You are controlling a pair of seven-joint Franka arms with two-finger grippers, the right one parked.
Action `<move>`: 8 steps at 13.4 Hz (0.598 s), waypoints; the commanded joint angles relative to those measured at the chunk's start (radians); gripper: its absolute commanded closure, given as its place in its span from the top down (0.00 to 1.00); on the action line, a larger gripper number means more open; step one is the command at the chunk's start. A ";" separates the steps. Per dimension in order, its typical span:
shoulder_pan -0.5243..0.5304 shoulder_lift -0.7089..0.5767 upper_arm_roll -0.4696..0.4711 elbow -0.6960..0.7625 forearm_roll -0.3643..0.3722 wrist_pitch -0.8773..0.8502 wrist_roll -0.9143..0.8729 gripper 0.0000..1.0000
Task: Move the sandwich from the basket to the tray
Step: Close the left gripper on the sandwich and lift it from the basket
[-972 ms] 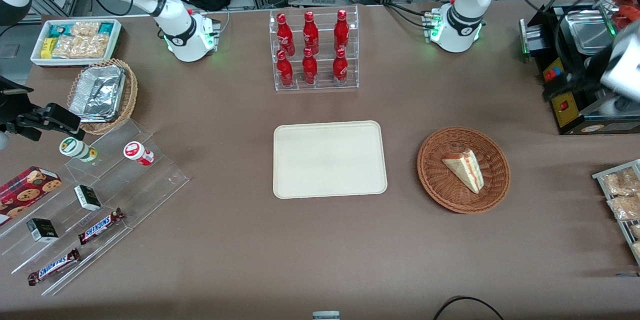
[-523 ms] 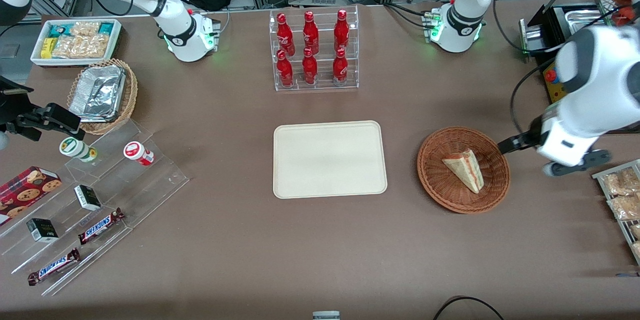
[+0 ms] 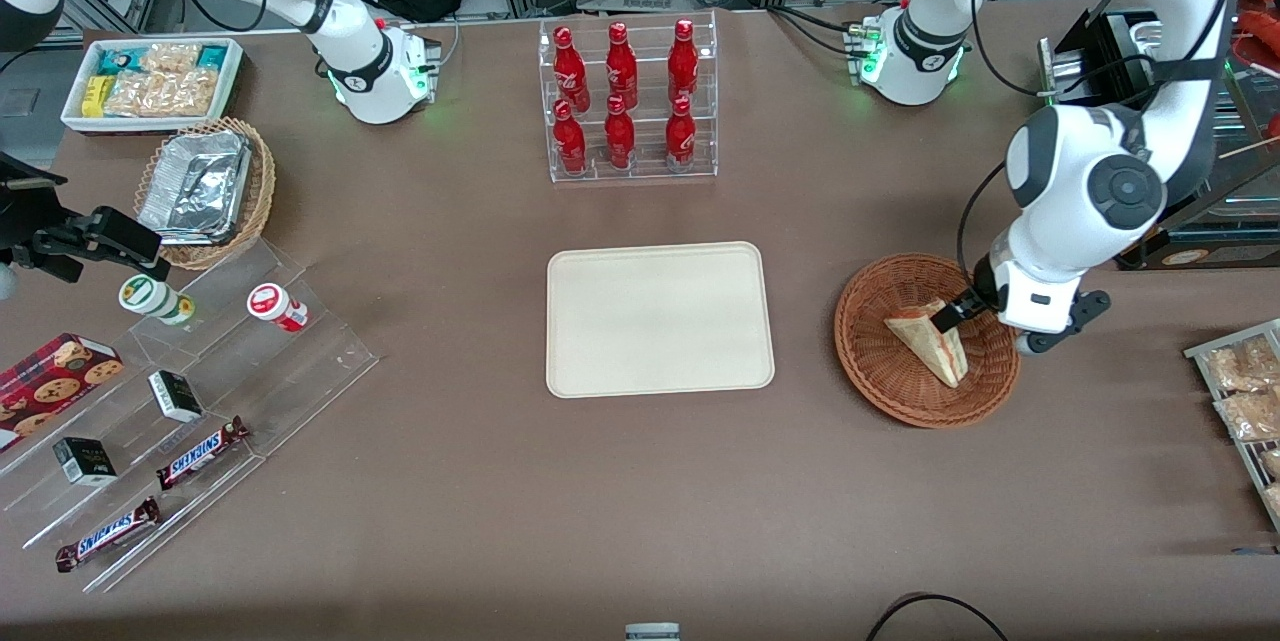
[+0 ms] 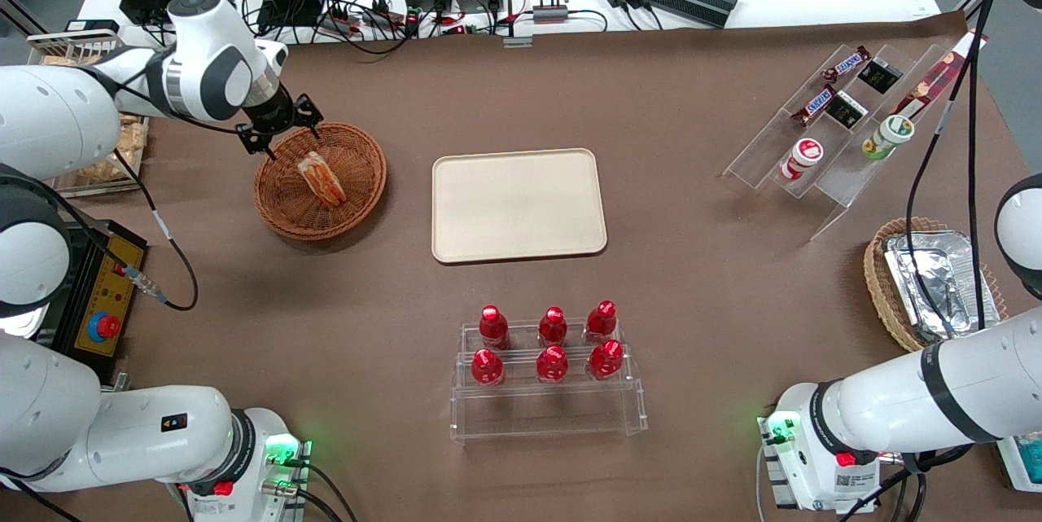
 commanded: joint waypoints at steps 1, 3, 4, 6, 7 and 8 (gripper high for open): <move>0.004 0.040 -0.006 -0.008 -0.003 0.027 -0.026 1.00; 0.003 0.077 -0.006 -0.006 -0.004 0.068 -0.031 1.00; 0.003 0.097 -0.006 -0.006 -0.004 0.087 -0.031 1.00; 0.001 0.124 -0.007 -0.006 -0.004 0.122 -0.039 1.00; 0.001 0.138 -0.007 -0.008 -0.004 0.139 -0.037 1.00; 0.001 0.153 -0.007 -0.013 -0.004 0.159 -0.037 1.00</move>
